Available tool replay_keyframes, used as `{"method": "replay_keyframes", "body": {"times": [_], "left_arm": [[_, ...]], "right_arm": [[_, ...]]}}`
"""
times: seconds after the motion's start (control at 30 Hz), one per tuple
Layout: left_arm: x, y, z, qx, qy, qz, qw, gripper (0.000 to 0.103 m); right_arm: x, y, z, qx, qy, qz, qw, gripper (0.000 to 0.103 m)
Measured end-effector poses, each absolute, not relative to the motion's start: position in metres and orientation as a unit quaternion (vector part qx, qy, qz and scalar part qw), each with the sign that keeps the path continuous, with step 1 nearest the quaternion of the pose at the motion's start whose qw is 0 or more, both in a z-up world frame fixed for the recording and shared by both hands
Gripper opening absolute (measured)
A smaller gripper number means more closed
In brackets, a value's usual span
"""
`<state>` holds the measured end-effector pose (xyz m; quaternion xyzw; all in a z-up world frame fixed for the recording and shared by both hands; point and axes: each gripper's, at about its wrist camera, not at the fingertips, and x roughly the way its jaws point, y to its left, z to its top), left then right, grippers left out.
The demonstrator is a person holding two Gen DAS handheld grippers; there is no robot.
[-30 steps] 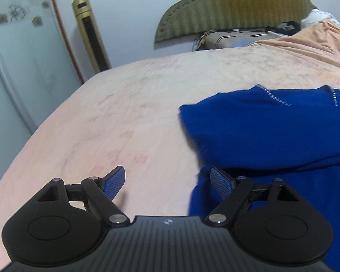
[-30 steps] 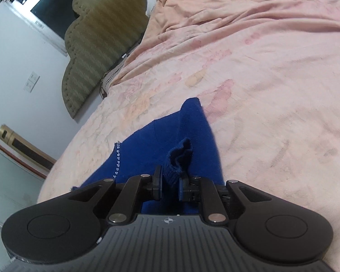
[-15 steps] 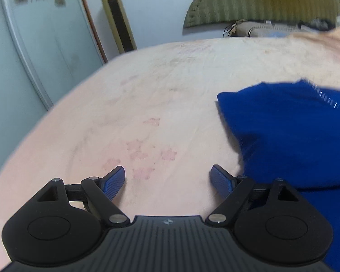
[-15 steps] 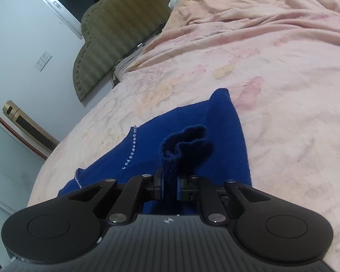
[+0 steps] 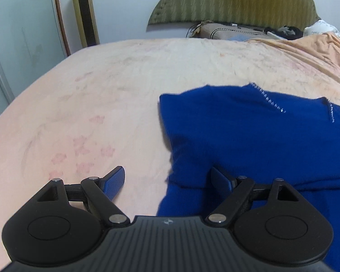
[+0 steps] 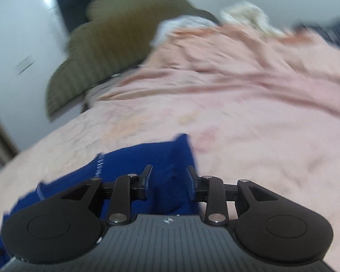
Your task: Fold small clothes
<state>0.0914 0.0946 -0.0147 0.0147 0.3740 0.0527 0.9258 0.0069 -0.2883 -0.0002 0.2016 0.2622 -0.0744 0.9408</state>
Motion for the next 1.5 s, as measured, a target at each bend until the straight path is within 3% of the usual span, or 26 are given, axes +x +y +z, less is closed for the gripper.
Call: {"method": "replay_keyframes", "body": {"times": [0.13, 0.3, 0.43, 0.63, 0.87, 0.97, 1.23, 1.5], "left_arm": [[0.091, 0.095, -0.012, 0.018, 0.376, 0.057, 0.925, 0.084], [0.085, 0.097, -0.009, 0.016, 0.381, 0.055, 0.923, 0.084], [0.079, 0.094, -0.008, 0.007, 0.386, 0.048, 0.921, 0.084], [0.064, 0.077, -0.012, 0.011, 0.394, 0.029, 0.919, 0.084], [0.055, 0.067, -0.019, 0.027, 0.386, 0.038, 0.921, 0.086], [0.054, 0.067, -0.021, 0.031, 0.379, 0.046, 0.924, 0.091], [0.048, 0.065, -0.028, 0.034, 0.353, 0.066, 0.933, 0.101], [0.045, 0.069, -0.031, 0.015, 0.349, 0.065, 0.935, 0.101]], "right_arm": [[0.02, -0.265, -0.005, 0.156, 0.305, -0.003, 0.94, 0.049], [0.025, -0.255, -0.014, 0.139, 0.334, -0.031, 0.932, 0.052], [0.007, -0.239, 0.004, 0.111, 0.318, -0.017, 0.942, 0.07], [-0.035, -0.199, 0.01, 0.032, 0.317, 0.042, 0.947, 0.088], [-0.048, -0.18, -0.016, -0.016, 0.351, 0.063, 0.934, 0.094], [-0.051, -0.18, -0.022, -0.01, 0.346, 0.062, 0.936, 0.103], [-0.05, -0.179, -0.029, -0.012, 0.351, 0.065, 0.934, 0.103], [-0.051, -0.179, -0.029, -0.012, 0.349, 0.065, 0.935, 0.103]]}}
